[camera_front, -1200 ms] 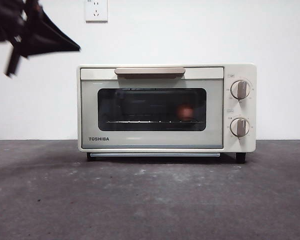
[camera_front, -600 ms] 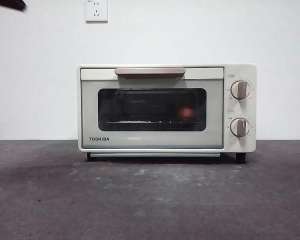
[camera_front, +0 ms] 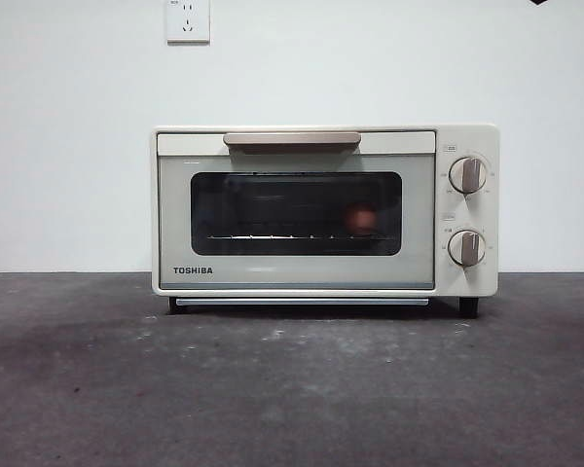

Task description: Eggoven

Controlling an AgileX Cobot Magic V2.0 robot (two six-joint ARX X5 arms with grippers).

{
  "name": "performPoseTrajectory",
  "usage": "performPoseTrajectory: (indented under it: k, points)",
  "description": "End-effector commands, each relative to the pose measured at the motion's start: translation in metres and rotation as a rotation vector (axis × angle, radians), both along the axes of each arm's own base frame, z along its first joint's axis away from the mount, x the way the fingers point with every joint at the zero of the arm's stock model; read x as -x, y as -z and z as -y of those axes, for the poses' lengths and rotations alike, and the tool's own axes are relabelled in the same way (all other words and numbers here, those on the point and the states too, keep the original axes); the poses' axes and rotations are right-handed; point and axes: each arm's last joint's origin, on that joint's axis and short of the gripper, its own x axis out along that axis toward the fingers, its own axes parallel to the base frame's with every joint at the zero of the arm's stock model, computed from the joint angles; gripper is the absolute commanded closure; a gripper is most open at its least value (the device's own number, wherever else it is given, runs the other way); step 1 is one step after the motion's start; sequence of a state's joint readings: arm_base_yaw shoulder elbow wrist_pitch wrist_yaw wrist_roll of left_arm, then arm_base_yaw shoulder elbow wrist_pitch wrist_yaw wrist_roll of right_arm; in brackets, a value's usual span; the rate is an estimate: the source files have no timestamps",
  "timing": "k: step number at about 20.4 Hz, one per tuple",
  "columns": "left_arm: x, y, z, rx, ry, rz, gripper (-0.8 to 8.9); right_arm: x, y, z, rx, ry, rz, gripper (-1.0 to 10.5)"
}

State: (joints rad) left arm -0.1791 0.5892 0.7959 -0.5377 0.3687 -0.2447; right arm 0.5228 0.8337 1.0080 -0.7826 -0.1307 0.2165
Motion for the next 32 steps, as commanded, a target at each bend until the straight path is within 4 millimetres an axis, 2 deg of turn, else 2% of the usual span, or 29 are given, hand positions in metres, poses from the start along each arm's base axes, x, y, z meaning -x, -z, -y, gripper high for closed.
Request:
performPoseTrajectory:
  k: [1, 23, 26, 28, 32]
  points:
    - [0.0, -0.006, 0.0, -0.014, 0.005, 0.03, 8.06, -0.002, 0.0, -0.002, -0.006, -0.003, 0.0, 9.4]
    - [0.0, -0.005, 0.0, -0.018, 0.007, 0.032, 8.06, -0.003, -0.004, -0.002, -0.033, 0.008, 0.031, 9.4]
    - [-0.001, -0.007, 0.0, -0.089, 0.026, 0.109, 8.06, -0.003, -0.004, -0.002, -0.033, 0.009, 0.031, 9.4]
    - [-0.002, -0.012, -0.002, -0.116, -0.03, 0.166, 8.06, -0.003, -0.004, -0.002, -0.033, 0.009, 0.031, 9.4]
    - [0.002, -0.019, -0.014, -0.207, -0.268, 0.326, 8.06, -0.003, -0.004, -0.002, -0.033, 0.009, 0.031, 9.4]
